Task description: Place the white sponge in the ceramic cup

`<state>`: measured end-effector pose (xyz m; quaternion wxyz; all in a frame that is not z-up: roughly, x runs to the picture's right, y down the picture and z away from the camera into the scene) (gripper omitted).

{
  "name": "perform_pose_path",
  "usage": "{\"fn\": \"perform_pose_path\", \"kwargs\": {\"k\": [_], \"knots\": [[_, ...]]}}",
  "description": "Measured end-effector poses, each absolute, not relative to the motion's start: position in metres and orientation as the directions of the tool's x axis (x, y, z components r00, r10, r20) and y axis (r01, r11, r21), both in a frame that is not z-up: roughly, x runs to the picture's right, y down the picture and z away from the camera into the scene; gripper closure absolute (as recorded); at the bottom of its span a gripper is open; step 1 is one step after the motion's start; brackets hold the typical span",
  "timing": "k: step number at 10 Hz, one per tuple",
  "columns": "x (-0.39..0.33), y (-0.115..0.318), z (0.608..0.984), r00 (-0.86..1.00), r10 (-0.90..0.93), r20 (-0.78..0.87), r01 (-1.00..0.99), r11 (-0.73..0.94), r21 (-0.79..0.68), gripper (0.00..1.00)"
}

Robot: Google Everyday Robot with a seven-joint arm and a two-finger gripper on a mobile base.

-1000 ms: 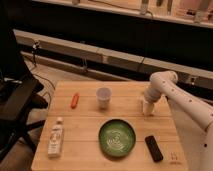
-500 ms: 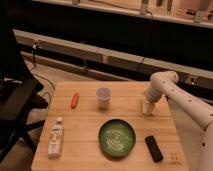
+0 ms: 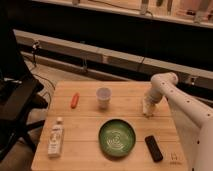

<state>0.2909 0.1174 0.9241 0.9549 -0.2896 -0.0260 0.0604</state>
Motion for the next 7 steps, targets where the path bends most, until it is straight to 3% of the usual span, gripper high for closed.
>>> {"fn": "perform_pose_path", "kwargs": {"k": [2, 7], "knots": [[0.296, 0.122, 0.932, 0.991, 0.135, -0.003, -0.112, 0.812, -0.573, 0.24], [0.295, 0.123, 0.920, 0.994, 0.112, -0.004, -0.096, 0.829, -0.551, 0.73]]}}
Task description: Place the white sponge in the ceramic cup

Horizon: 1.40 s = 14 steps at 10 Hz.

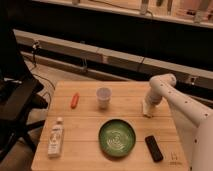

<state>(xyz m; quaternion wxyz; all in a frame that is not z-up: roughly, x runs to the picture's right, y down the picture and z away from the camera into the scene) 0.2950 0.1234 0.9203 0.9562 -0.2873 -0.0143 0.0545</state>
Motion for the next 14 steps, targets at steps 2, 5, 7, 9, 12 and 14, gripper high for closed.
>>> {"fn": "perform_pose_path", "kwargs": {"k": [2, 5, 7, 9, 12, 14], "knots": [[0.296, 0.115, 0.921, 0.994, 0.108, -0.002, -0.091, 0.830, -0.550, 0.95], [0.295, 0.109, 0.916, 0.997, 0.080, 0.001, -0.067, 0.835, -0.546, 1.00], [0.287, 0.098, 0.906, 0.998, 0.059, 0.018, -0.040, 0.844, -0.534, 1.00], [0.285, 0.094, 0.899, 0.999, 0.042, 0.026, -0.022, 0.846, -0.532, 1.00], [0.284, 0.090, 0.894, 0.999, 0.015, 0.036, 0.006, 0.849, -0.529, 1.00], [0.276, 0.082, 0.890, 0.999, -0.001, 0.047, 0.025, 0.853, -0.521, 1.00]]}}
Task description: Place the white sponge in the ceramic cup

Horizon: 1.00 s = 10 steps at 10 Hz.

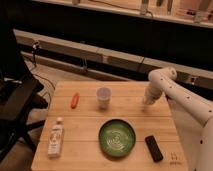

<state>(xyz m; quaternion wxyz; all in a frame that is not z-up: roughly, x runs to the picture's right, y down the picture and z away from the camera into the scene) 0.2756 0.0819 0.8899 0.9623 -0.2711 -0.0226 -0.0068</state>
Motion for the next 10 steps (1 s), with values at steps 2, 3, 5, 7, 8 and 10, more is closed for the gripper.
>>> {"fn": "perform_pose_path", "kwargs": {"k": [2, 3, 5, 7, 8, 10], "knots": [[0.272, 0.077, 0.888, 0.998, -0.021, 0.056, 0.047, 0.855, -0.517, 1.00], [0.273, 0.076, 0.886, 0.998, -0.028, 0.059, 0.055, 0.855, -0.516, 1.00], [0.268, 0.072, 0.885, 0.997, -0.048, 0.068, 0.076, 0.855, -0.513, 1.00], [0.261, 0.064, 0.882, 0.995, -0.064, 0.077, 0.094, 0.858, -0.504, 1.00], [0.258, 0.061, 0.881, 0.994, -0.072, 0.081, 0.103, 0.859, -0.501, 1.00], [0.256, 0.058, 0.880, 0.992, -0.089, 0.086, 0.120, 0.861, -0.495, 1.00]]}}
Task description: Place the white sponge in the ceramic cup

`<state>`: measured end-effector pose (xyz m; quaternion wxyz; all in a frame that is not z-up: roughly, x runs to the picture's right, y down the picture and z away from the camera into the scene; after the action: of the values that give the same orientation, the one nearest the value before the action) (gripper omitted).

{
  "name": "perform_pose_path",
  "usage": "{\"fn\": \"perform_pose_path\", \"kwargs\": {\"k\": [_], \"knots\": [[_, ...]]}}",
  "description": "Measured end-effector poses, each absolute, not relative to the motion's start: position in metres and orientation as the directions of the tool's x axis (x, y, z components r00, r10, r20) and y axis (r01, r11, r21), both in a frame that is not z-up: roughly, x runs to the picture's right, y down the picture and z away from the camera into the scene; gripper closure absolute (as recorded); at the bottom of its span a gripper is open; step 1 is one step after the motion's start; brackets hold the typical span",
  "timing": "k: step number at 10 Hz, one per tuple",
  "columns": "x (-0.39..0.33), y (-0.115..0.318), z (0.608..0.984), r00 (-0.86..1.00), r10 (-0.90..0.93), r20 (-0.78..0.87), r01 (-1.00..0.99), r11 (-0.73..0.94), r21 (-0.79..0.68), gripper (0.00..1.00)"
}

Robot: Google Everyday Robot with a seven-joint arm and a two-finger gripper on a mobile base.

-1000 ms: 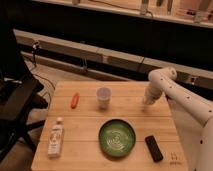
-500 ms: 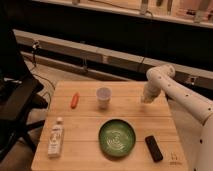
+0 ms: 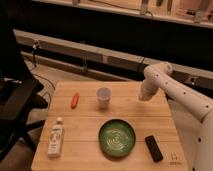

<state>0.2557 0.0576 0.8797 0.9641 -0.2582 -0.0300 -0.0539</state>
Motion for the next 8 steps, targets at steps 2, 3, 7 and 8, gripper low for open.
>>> {"fn": "perform_pose_path", "kwargs": {"k": [2, 3, 7, 8], "knots": [[0.253, 0.053, 0.881, 0.991, -0.101, 0.089, 0.132, 0.863, -0.487, 1.00], [0.250, 0.050, 0.880, 0.990, -0.107, 0.092, 0.138, 0.865, -0.482, 1.00], [0.239, 0.040, 0.877, 0.985, -0.136, 0.103, 0.169, 0.868, -0.467, 1.00], [0.238, 0.038, 0.876, 0.984, -0.142, 0.105, 0.175, 0.869, -0.463, 1.00]]}}
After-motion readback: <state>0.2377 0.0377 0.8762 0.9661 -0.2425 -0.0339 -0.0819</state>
